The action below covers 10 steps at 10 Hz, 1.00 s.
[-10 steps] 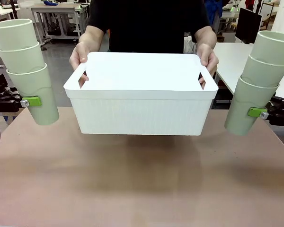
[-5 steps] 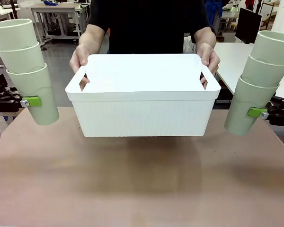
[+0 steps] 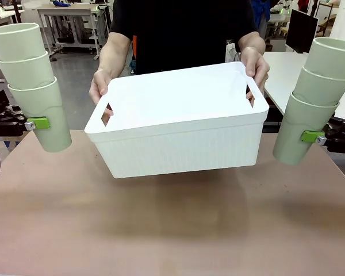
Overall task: Stack the cups and store them in the basket.
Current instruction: Place the stack of Reusable plastic cups into the Pantry Basket.
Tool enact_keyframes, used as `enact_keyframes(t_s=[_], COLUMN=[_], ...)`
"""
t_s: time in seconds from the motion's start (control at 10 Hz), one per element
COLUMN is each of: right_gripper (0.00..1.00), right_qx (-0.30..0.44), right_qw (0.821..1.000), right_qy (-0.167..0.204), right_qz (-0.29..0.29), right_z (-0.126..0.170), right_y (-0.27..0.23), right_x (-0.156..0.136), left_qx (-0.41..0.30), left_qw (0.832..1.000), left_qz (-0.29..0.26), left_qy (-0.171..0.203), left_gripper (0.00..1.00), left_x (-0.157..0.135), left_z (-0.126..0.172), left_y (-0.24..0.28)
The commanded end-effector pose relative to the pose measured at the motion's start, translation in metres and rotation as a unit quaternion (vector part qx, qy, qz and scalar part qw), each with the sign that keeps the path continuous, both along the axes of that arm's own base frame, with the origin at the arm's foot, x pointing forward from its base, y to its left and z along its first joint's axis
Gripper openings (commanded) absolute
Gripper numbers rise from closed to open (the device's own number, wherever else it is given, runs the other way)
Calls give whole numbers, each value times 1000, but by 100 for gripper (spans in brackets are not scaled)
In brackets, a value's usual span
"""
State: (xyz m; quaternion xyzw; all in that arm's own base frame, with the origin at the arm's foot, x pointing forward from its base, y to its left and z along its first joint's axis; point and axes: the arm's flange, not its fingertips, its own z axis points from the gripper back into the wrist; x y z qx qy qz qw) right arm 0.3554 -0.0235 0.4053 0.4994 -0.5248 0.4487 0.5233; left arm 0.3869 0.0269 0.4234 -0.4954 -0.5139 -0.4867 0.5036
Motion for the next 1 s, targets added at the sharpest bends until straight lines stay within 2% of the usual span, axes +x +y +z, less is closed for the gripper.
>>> enact_keyframes(t_s=[0.0, 0.3, 0.5, 0.9], right_gripper=[86, 86, 86, 86], right_qx=[2, 2, 2, 2], right_qw=[1000, 1000, 1000, 1000], right_qy=[-5, -5, -5, -5], right_qz=[0, 0, 0, 0], right_z=[3, 3, 3, 3], right_y=[-1, -1, -1, -1], right_x=[-1, -1, -1, -1], left_qx=[-5, 0, 13, 58], left_qw=[1000, 1000, 1000, 998], left_qz=[-1, 0, 11, 25], left_qy=[-5, 0, 10, 26], left_gripper=[87, 87, 87, 87], left_x=[-1, 0, -7, -25], left_z=[3, 0, 13, 65], left_y=[-1, 0, -1, -6])
